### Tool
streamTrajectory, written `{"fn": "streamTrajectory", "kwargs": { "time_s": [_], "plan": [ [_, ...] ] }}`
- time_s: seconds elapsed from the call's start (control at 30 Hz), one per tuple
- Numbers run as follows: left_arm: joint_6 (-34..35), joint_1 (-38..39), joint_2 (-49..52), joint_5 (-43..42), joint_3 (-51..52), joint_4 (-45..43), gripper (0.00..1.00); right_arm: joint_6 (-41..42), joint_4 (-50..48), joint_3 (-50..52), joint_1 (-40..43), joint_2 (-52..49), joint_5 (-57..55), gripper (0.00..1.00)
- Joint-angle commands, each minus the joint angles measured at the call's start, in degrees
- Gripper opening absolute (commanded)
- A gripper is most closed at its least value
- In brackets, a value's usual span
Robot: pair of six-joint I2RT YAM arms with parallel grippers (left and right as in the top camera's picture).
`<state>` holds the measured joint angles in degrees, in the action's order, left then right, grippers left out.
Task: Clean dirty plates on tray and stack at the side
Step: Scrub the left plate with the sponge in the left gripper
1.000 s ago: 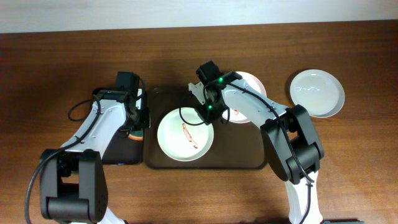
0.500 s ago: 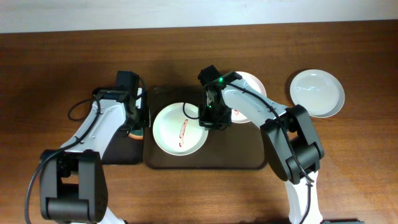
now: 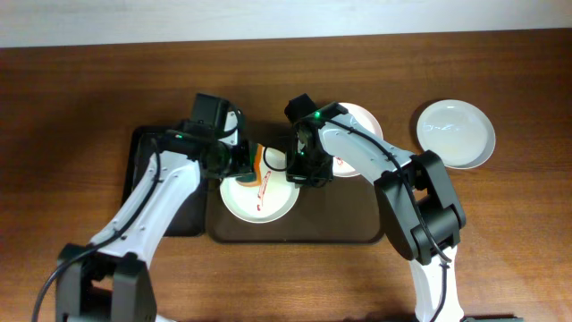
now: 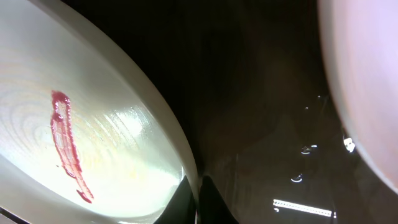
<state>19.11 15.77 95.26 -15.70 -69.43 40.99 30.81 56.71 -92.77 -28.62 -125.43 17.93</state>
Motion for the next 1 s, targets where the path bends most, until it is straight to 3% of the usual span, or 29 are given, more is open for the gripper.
{"fn": "streamTrajectory", "kwargs": {
  "time_s": [0.0, 0.27, 0.47, 0.63, 0.83, 0.97],
  "plan": [
    [5.75, 0.26, 2.51, -1.31, 3.45, -2.47, 0.0, -0.57, 0.52, 0.11, 0.13, 0.24, -0.57, 0.04],
    [3.13, 4.26, 6.78, -7.26, 9.62, -7.93, 0.0, -0.55, 0.55, 0.11, 0.13, 0.24, -0.57, 0.04],
    [16.83, 8.24, 9.57, 13.29, 10.62, -11.08, 0.0, -0.55, 0.98, 0.11, 0.13, 0.24, -0.57, 0.04],
    [17.51, 7.04, 9.57, 19.17, 10.62, -16.37, 0.0, -0.55, 1.14, 0.11, 0.13, 0.24, -0.57, 0.04],
    [17.09, 7.06, 8.33, 17.92, 10.6, -1.01, 0.0, -0.57, 1.22, 0.11, 0.13, 0.24, -0.57, 0.04],
    [4.31, 7.06, 5.81, 6.93, 10.6, 0.22, 0.0, -0.57, 1.2, 0.11, 0.13, 0.24, -0.57, 0.04]
  ]
}}
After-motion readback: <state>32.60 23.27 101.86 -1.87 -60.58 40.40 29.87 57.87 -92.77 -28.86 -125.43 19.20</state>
